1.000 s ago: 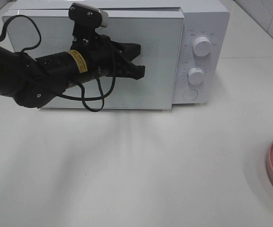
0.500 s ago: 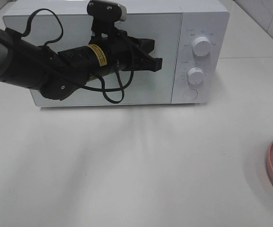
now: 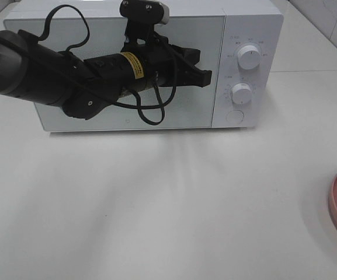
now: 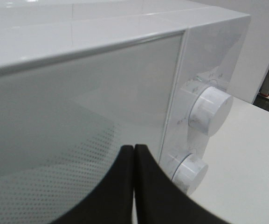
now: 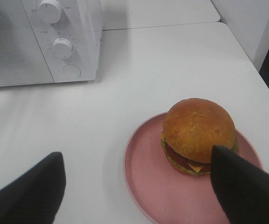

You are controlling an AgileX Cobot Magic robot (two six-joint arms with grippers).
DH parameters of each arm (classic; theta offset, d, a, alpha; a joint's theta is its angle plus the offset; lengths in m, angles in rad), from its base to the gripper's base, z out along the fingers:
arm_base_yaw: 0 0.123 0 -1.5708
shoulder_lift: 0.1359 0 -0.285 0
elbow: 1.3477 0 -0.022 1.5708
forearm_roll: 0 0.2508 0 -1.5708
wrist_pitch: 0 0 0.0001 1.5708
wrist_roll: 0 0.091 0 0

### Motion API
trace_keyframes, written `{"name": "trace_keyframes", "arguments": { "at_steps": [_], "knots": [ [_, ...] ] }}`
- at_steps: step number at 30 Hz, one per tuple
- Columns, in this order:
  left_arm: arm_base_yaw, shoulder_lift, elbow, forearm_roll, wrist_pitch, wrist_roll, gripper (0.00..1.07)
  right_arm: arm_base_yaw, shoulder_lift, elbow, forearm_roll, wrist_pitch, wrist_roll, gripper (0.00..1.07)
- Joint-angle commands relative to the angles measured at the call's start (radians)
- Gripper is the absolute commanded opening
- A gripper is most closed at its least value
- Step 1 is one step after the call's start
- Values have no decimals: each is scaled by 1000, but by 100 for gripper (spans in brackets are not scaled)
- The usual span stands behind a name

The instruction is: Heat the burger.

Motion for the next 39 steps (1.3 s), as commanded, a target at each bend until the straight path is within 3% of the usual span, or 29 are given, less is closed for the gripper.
{"name": "trace_keyframes", "arguments": {
  "at_steps": [1,5,6,7,8,9,10,11,12,13,14,15,16,24,26,29,39],
  "knots": [
    [-3,-25,-34,-43,108,19,0,-5,-30,2,2,-9,-8,76],
    [-23,-51,-34,-39,221,20,3,-5,-30,2,2,-9,-8,76],
    [-33,-67,-34,-31,281,20,13,-5,-30,2,2,-9,-8,76],
    [-33,-67,-34,-31,281,20,13,-5,-30,2,2,-9,-8,76],
    [-39,-73,-34,-28,310,19,21,-5,-30,2,2,-9,-8,76],
    [-50,-90,-34,-24,377,20,39,-5,-30,2,2,-9,-8,76],
    [-50,-90,-34,-24,377,20,39,-5,-30,2,2,-9,-8,76],
    [-66,-110,-34,-21,459,20,62,-5,-30,2,2,-9,-8,76],
    [-72,-119,-34,-21,489,20,73,-5,-30,2,2,-9,-8,76],
    [-72,-119,-34,-21,489,20,73,-5,-30,2,2,-9,-8,76],
    [-90,-140,-34,-21,565,20,89,-5,-30,2,2,-9,-8,76],
    [-90,-140,-34,-21,565,20,89,-5,-30,2,2,-9,-8,76],
    [-114,-158,-34,-23,657,20,97,-5,-30,2,2,-9,-8,76],
    [-215,-237,-34,-53,977,20,98,-5,-30,2,2,-9,-8,76],
    [-262,-268,-34,-56,1152,20,98,-5,-30,2,2,-9,-8,76],
    [-271,-277,-34,-55,1196,21,98,-5,-30,2,2,-9,-8,76],
    [-287,-325,-34,-101,1632,22,98,-5,-30,2,2,-9,-8,76]
  ]
}}
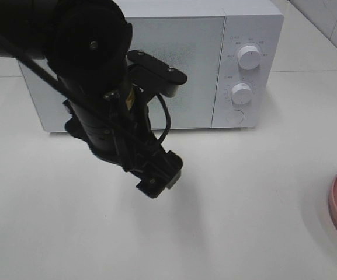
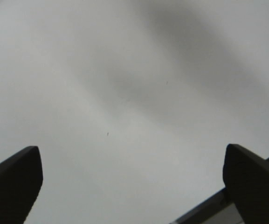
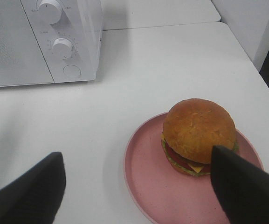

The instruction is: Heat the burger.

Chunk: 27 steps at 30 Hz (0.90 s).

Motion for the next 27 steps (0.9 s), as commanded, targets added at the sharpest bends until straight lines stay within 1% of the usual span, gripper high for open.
{"name": "trace_keyframes", "arguments": {
  "at_steps": [1,5,7,8,9,10,11,12,13,14,15,16,17,18,19,20,21,22,23,24,25,26,27],
  "knots": [
    [-4,-22,-4,-15,107,3,98,-5,-30,2,1,-9,-7,76],
    [2,-43,-4,-10,146,3,98,-5,-30,2,1,-9,-7,76],
    [40,-67,-4,-12,162,5,98,-5,-30,2,1,-9,-7,76],
    [40,-67,-4,-12,162,5,98,-5,-30,2,1,-9,-7,76],
    [63,-78,-4,-15,169,5,98,-5,-30,2,1,-9,-7,76],
    [109,-101,-4,-29,178,13,98,-5,-30,2,1,-9,-7,76],
    [109,-101,-4,-29,178,13,98,-5,-30,2,1,-9,-7,76],
    [171,-128,-4,-52,184,36,98,-5,-30,2,1,-9,-7,76],
    [171,-128,-4,-52,184,36,98,-5,-30,2,1,-9,-7,76],
    [204,-144,-4,-70,186,54,98,-5,-30,2,1,-9,-7,76],
    [264,-176,-4,-110,187,91,98,-5,-30,2,1,-9,-7,76],
    [264,-176,-4,-110,187,91,98,-5,-30,2,1,-9,-7,76],
    [290,-195,-4,-124,188,107,98,-5,-30,2,1,-9,-7,76],
    [358,-237,-4,-151,194,133,98,-5,-30,2,1,-9,-7,76],
    [358,-237,-4,-151,194,133,98,-5,-30,2,1,-9,-7,76],
    [392,-256,-4,-161,198,139,98,-5,-30,2,1,-9,-7,76],
    [452,-296,-4,-174,205,154,98,-5,-30,2,1,-9,-7,76],
    [452,-296,-4,-174,205,154,98,-5,-30,2,1,-9,-7,76],
    [522,-337,-4,-177,221,175,98,-5,-30,2,1,-9,-7,76],
    [550,-356,-4,-181,231,186,98,-5,-30,2,1,-9,-7,76],
    [550,-356,-4,-181,231,186,98,-5,-30,2,1,-9,-7,76],
    [622,-386,-4,-183,255,212,98,-5,-30,2,1,-9,-7,76],
    [622,-386,-4,-183,255,212,98,-5,-30,2,1,-9,-7,76]
  ]
}}
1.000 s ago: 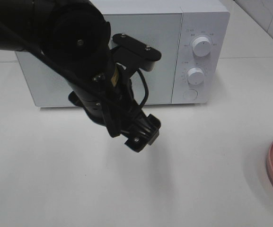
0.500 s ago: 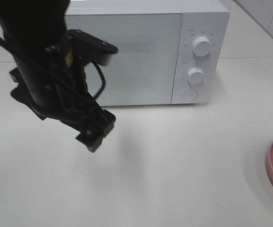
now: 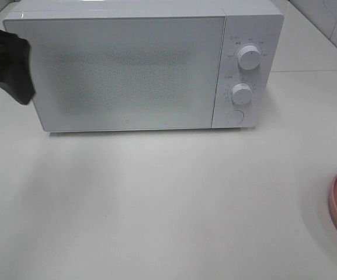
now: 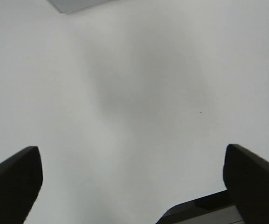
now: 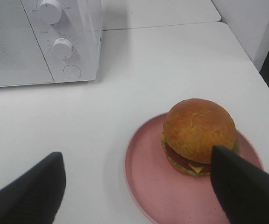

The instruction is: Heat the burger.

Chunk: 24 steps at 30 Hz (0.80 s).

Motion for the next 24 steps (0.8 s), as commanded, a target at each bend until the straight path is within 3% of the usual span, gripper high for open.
{"name": "trace_keyframes", "arguments": {
  "at_steps": [1,5,11,24],
  "knots": [
    [108,-58,-1,-16,56,48,98,-5,-30,2,0,-9,-7,76],
    [250,-134,0,-21,93,77,98,-5,-30,2,0,-9,-7,76],
    [352,-228,45,-68,84,89,98,-5,-30,2,0,-9,-7,76],
    [380,-636,544,-71,-38,92,98,-5,-30,2,0,-9,-7,76]
  ]
}}
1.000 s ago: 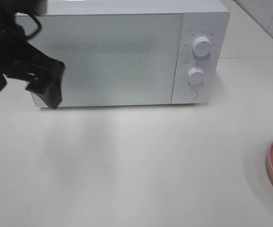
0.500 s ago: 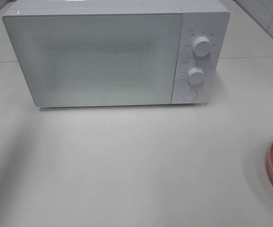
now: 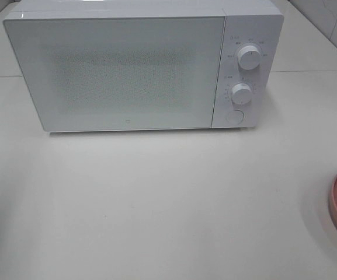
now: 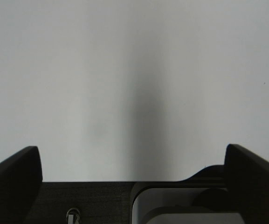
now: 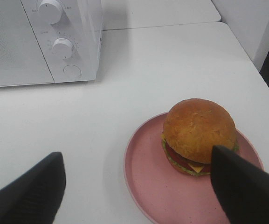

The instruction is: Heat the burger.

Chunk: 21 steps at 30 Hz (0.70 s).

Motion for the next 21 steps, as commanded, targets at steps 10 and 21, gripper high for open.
{"name": "trace_keyframes", "arguments": {
  "at_steps": [10,21],
  "knots": [
    [2,-447,260,57,-36,0,98,-5,-30,2,0,-9,-7,76],
    [-3,-739,289,75,-78,1,98,-5,-30,2,0,-9,-7,76]
  ]
}}
